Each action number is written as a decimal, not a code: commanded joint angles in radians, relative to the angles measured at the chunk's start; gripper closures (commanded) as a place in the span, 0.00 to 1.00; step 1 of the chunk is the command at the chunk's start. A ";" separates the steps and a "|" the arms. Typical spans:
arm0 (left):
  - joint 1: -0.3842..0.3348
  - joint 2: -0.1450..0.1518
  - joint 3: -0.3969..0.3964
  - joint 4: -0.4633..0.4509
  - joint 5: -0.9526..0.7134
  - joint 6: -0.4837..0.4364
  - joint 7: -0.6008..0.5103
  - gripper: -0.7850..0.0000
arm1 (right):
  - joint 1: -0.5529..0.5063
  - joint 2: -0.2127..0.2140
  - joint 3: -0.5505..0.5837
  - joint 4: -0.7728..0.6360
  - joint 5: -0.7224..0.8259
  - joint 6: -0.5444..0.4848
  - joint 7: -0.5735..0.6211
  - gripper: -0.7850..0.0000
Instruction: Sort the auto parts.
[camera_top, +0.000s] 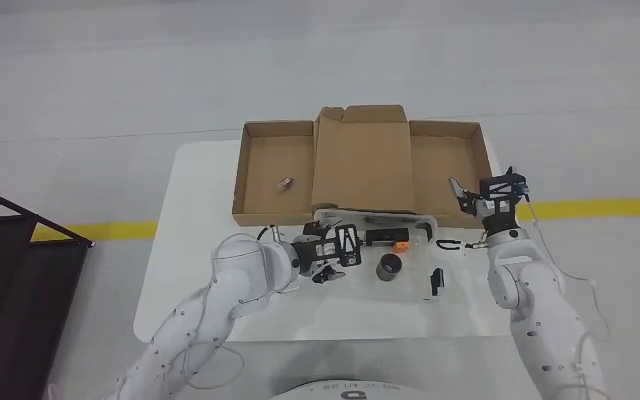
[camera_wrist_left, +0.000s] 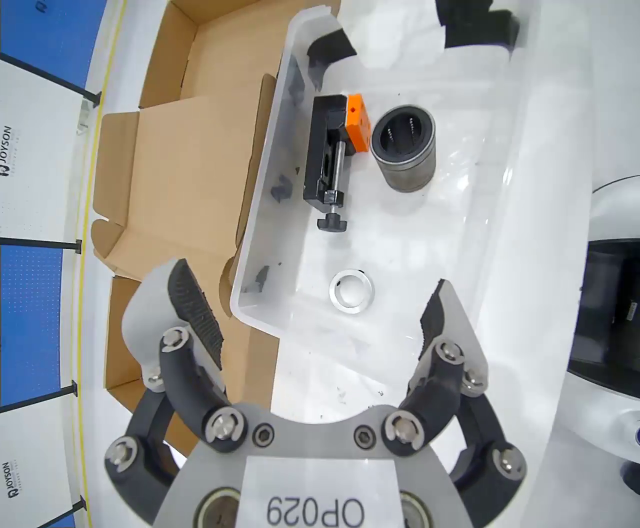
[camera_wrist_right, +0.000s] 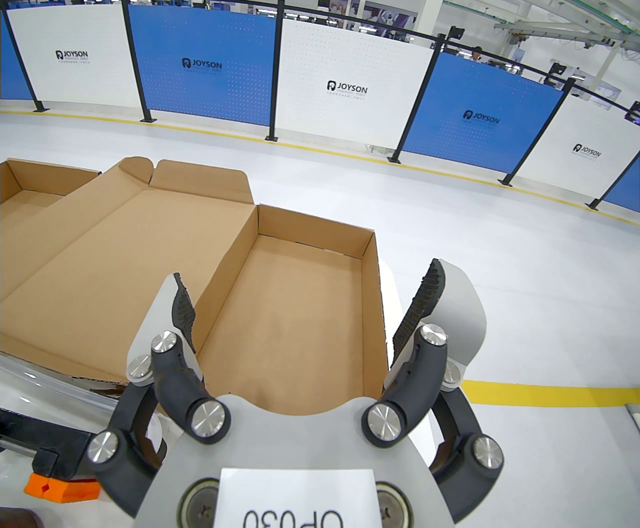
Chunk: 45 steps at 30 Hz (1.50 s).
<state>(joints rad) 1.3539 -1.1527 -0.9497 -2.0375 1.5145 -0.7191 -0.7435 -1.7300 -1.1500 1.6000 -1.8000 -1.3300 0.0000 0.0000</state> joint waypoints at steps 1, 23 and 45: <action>0.000 0.000 0.000 0.000 0.000 0.000 0.000 0.00 | 0.000 0.000 0.000 0.000 0.000 0.000 0.000 0.00; -0.261 -0.063 0.312 0.171 0.368 -0.264 -0.006 0.00 | 0.000 0.000 0.000 0.000 0.000 0.000 0.000 0.00; -0.346 -0.133 0.390 0.389 0.298 -0.195 -0.162 0.39 | 0.000 0.000 0.000 0.000 0.000 0.000 0.000 0.00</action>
<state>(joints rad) 1.0091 -1.2835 -0.5652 -1.6557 1.8095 -0.9215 -0.8991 -1.7300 -1.1500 1.6000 -1.8000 -1.3300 0.0000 0.0000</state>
